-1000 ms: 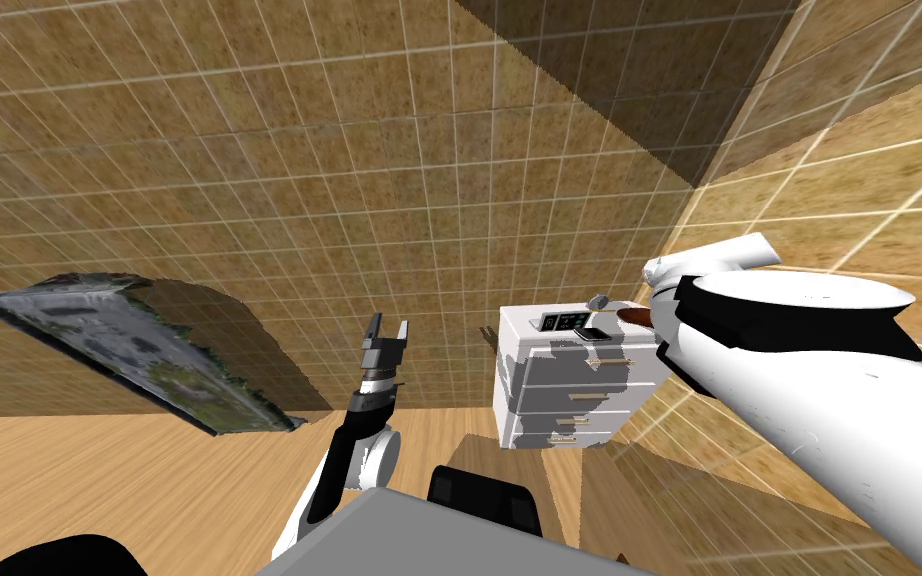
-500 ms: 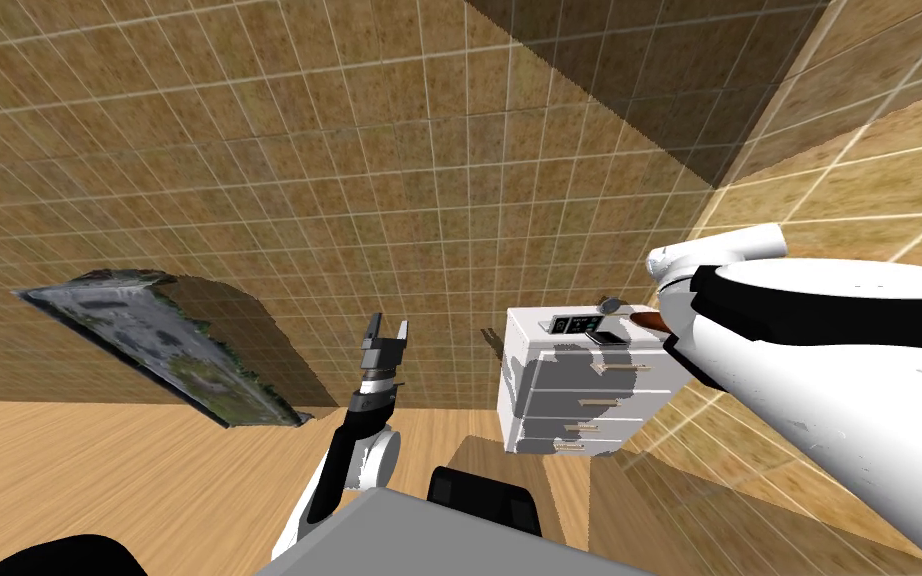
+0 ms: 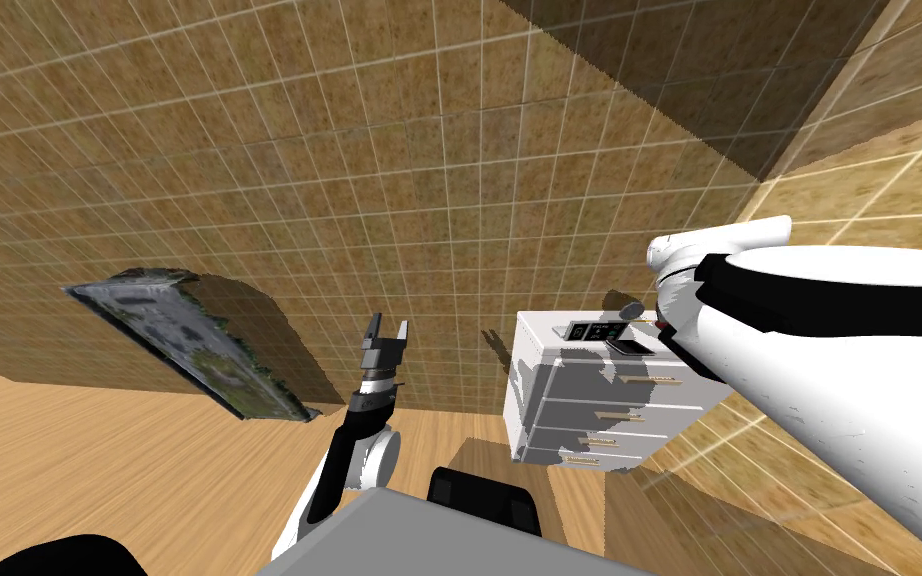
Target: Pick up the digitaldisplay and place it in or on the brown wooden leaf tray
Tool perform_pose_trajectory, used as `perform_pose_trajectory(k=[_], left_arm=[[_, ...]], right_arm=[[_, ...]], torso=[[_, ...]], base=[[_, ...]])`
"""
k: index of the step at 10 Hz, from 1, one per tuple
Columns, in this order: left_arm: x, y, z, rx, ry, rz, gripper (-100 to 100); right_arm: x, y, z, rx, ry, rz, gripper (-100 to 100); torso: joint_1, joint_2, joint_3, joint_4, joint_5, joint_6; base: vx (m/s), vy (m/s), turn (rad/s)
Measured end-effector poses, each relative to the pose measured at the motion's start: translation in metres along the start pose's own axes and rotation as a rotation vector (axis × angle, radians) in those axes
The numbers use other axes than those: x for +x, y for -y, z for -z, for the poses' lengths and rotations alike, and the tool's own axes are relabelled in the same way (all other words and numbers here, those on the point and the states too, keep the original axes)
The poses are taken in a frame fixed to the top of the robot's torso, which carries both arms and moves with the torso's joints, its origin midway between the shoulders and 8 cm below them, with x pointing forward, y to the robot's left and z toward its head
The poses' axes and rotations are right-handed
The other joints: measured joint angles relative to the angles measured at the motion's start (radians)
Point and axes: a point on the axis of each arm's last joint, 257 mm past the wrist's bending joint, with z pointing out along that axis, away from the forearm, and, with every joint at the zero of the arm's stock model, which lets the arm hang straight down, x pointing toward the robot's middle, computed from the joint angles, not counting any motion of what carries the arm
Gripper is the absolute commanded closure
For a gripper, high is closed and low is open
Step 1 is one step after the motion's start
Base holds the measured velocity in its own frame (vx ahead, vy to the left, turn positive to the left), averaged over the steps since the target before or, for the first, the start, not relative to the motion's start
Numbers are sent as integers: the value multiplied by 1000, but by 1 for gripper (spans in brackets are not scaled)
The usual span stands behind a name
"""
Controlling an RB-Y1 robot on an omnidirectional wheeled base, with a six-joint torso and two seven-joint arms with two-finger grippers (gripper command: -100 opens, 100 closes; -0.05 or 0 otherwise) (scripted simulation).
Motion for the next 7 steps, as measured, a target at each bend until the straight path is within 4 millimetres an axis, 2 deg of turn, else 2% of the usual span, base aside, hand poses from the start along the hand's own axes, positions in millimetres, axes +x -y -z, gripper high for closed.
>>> perform_pose_trajectory(k=[4,7], left_arm=[[0,0,0,0,0,0,0],[0,0,0,0,0,0,0]], right_arm=[[-29,15,13,57,110,50,-100],[-54,14,23,60,201,85,-100]], torso=[[-1,0,0,0,0,0],[-2,1,0,0,0,0]], base=[[52,25,55],[37,18,41]])
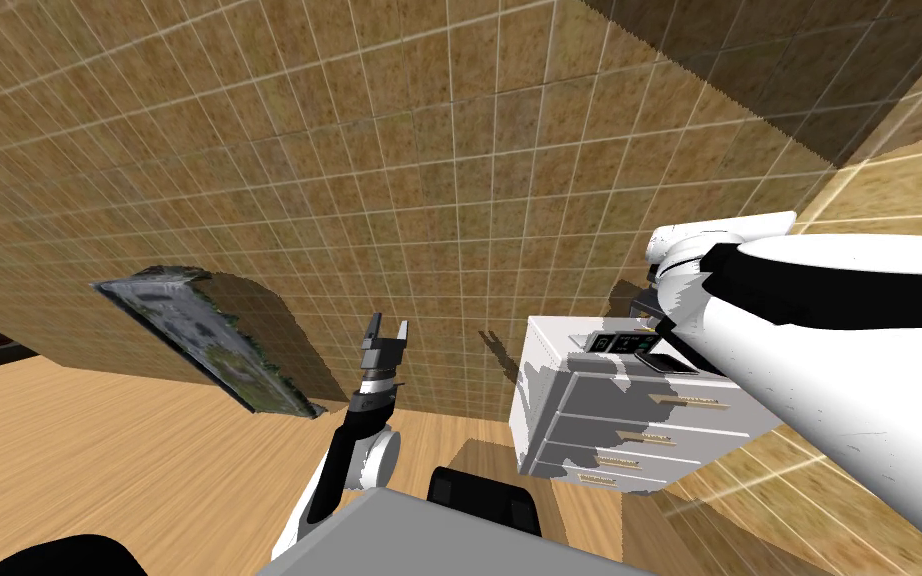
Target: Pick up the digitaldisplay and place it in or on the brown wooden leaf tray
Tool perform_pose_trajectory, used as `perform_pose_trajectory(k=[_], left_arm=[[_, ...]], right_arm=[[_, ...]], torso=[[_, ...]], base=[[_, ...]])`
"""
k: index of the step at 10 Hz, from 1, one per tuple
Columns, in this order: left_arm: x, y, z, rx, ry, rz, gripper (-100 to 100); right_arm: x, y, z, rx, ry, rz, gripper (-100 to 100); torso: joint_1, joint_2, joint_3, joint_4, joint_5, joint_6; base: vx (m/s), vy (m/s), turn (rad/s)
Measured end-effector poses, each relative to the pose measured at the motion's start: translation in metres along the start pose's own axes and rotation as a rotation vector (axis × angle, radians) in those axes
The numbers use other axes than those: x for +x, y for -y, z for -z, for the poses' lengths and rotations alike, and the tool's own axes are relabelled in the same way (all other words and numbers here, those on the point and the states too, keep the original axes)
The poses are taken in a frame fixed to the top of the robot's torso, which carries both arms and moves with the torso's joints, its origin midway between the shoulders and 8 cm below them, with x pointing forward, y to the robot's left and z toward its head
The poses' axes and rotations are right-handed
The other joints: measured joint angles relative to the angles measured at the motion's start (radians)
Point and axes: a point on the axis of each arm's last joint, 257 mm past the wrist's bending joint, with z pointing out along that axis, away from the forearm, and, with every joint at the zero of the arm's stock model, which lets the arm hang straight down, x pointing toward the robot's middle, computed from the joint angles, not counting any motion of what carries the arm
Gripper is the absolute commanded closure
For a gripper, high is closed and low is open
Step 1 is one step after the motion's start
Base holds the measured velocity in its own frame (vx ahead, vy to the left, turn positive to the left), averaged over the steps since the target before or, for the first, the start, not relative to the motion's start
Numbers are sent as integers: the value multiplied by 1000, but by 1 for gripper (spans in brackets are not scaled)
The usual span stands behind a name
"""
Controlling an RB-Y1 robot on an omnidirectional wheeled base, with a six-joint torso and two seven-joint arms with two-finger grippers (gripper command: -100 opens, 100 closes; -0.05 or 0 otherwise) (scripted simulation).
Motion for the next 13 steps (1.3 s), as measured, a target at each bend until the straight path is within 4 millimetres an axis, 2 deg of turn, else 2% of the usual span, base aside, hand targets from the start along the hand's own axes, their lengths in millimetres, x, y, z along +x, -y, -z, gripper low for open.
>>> perform_pose_trajectory(k=[5,6,7,9,11,13], left_arm=[[0,0,0,0,0,0,0],[0,0,0,0,0,0,0],[0,0,0,0,0,0,0],[0,0,0,0,0,0,0],[0,0,0,0,0,0,0],[0,0,0,0,0,0,0]], right_arm=[[-32,-11,7,-46,118,28,-100],[-33,-12,7,-49,122,29,0],[-33,-12,7,-48,121,29,-100],[11,-54,-5,-156,27,-76,-100],[63,-92,-11,-270,-78,-156,-100],[80,-115,-10,-362,-177,-153,-100]], torso=[[-1,2,1,1,0,0],[-2,2,1,1,-1,0],[-2,3,2,1,-1,0],[-7,9,5,2,-2,0],[-6,6,4,2,-2,2],[-6,5,2,-1,-5,5]], base=[[13,5,10],[0,0,0],[-88,-78,462],[-79,-51,279],[2,-6,-7],[9,8,-7]])
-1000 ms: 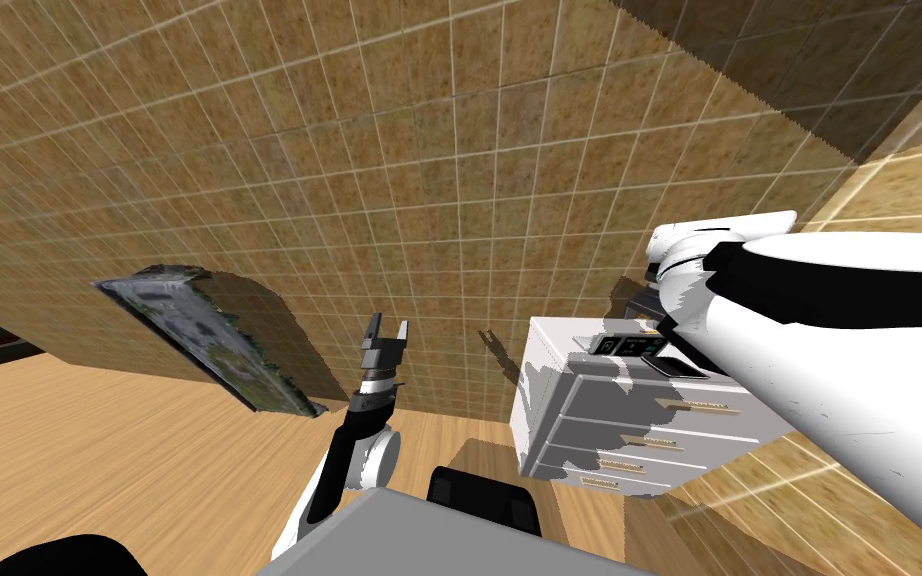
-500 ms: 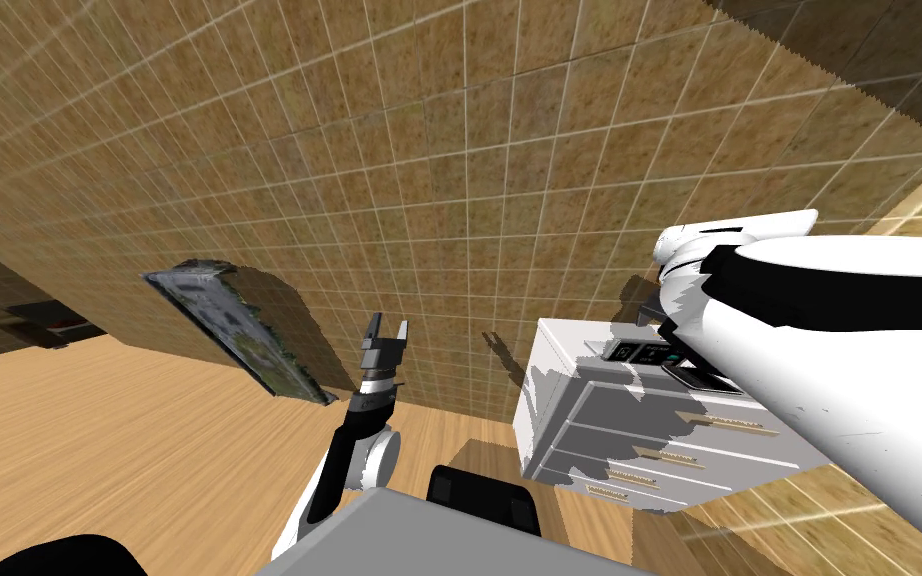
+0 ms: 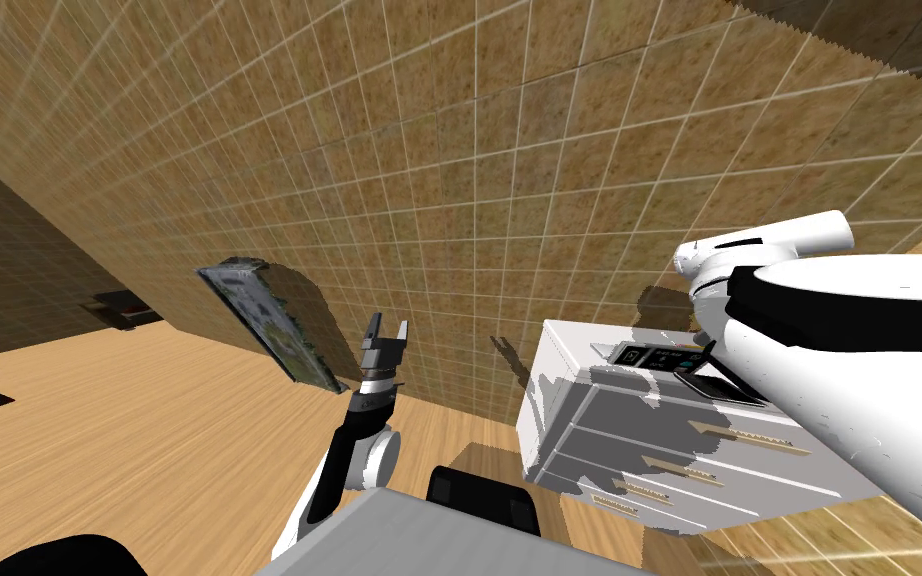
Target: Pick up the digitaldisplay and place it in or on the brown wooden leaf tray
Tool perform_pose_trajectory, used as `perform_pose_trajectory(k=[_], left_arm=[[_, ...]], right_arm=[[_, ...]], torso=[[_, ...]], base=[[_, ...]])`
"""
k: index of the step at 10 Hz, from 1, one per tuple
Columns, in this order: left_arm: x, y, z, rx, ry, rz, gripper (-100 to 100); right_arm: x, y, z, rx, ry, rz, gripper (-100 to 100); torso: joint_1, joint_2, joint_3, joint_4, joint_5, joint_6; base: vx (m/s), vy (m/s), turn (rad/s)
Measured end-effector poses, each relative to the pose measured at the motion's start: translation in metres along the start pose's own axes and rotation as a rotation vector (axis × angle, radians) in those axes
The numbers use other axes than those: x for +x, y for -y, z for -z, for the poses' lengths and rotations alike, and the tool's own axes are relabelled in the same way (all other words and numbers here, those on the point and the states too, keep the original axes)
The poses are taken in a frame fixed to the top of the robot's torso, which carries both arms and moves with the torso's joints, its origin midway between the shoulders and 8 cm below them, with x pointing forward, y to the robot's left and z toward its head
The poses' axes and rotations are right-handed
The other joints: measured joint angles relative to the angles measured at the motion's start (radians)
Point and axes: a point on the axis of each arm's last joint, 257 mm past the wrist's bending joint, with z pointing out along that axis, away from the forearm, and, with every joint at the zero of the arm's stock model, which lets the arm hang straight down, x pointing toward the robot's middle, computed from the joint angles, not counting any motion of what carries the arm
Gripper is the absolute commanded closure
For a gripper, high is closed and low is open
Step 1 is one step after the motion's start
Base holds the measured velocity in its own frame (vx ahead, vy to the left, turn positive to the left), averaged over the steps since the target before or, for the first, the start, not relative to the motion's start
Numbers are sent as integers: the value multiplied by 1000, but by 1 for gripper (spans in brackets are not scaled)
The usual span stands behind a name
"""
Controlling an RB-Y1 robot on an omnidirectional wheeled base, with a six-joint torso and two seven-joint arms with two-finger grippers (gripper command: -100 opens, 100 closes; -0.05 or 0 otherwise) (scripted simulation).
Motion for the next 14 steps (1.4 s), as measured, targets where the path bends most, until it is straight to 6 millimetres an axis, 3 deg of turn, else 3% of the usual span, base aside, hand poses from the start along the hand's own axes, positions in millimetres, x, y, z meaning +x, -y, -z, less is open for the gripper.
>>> perform_pose_trajectory(k=[3,5,7,11,13,14], left_arm=[[0,0,0,0,0,0,0],[0,0,0,0,0,0,0],[0,0,0,0,0,0,0],[0,0,0,0,0,0,0],[0,0,0,0,0,0,0],[0,0,0,0,0,0,0]], right_arm=[[31,-38,-2,-91,-64,-84,-100],[75,-81,-17,-210,-160,-186,-100],[118,-123,-21,-333,-266,-287,-100],[145,-158,7,-481,-442,-310,-100],[147,-174,15,-521,-470,-339,-100],[147,-175,15,-523,-471,-342,100]], torso=[[-1,2,1,0,0,0],[-5,7,4,2,-1,-1],[-5,5,3,2,-1,1],[-1,1,1,0,0,0],[-1,1,1,0,0,0],[-2,1,1,0,0,0]], base=[[-26,-14,127],[-90,-54,327],[-6,-10,-28],[4,3,3],[0,0,0],[0,0,0]])
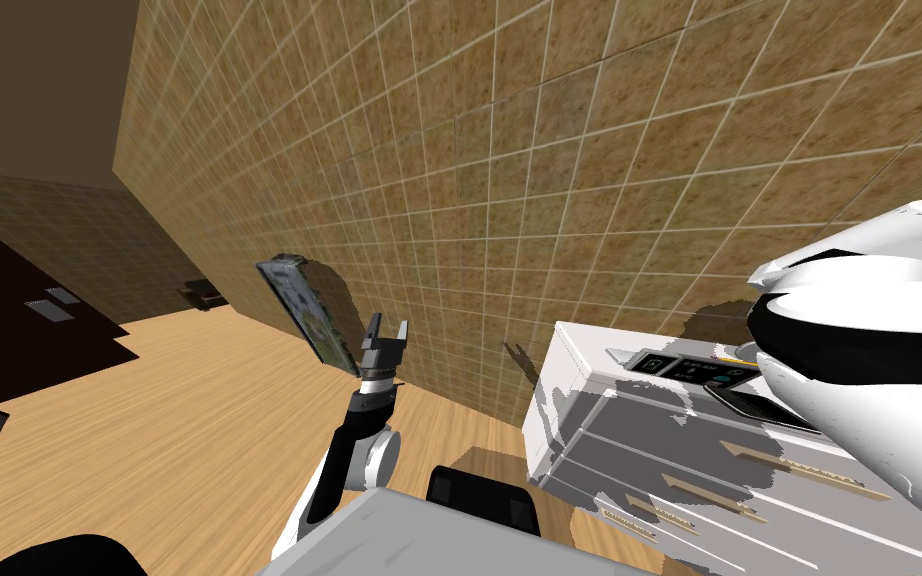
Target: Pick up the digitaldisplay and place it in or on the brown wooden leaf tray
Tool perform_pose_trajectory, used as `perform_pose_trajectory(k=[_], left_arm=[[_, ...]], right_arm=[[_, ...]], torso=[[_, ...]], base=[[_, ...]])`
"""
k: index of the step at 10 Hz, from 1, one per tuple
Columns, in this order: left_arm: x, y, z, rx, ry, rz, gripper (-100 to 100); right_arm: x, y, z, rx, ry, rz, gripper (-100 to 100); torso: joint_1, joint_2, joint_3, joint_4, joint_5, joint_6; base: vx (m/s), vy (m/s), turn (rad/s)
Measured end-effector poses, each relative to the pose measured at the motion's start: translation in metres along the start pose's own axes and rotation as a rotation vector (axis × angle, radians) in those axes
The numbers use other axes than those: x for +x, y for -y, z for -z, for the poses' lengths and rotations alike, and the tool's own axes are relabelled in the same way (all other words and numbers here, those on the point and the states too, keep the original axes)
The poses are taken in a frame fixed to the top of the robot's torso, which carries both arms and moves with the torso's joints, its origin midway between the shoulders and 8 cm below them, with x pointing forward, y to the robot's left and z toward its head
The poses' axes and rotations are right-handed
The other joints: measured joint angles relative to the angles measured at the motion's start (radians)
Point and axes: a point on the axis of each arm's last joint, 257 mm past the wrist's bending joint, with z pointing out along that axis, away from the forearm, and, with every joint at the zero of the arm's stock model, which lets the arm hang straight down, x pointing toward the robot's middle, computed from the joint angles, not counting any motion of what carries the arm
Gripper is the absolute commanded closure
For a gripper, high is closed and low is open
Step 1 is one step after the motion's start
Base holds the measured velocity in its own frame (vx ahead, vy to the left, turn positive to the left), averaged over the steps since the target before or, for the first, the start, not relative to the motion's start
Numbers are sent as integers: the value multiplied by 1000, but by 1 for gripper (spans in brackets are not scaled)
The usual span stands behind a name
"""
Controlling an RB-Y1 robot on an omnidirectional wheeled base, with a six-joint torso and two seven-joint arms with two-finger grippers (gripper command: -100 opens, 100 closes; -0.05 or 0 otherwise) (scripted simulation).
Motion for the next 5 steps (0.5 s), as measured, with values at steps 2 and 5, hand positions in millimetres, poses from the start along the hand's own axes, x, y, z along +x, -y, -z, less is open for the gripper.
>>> perform_pose_trajectory(k=[2,5], left_arm=[[0,0,0,0,0,0,0],[0,0,0,0,0,0,0]], right_arm=[[0,0,0,0,0,0,100],[0,0,0,0,0,0,0]], torso=[[0,0,0,0,0,0],[0,0,0,0,0,0]], base=[[0,0,0],[0,0,0]])
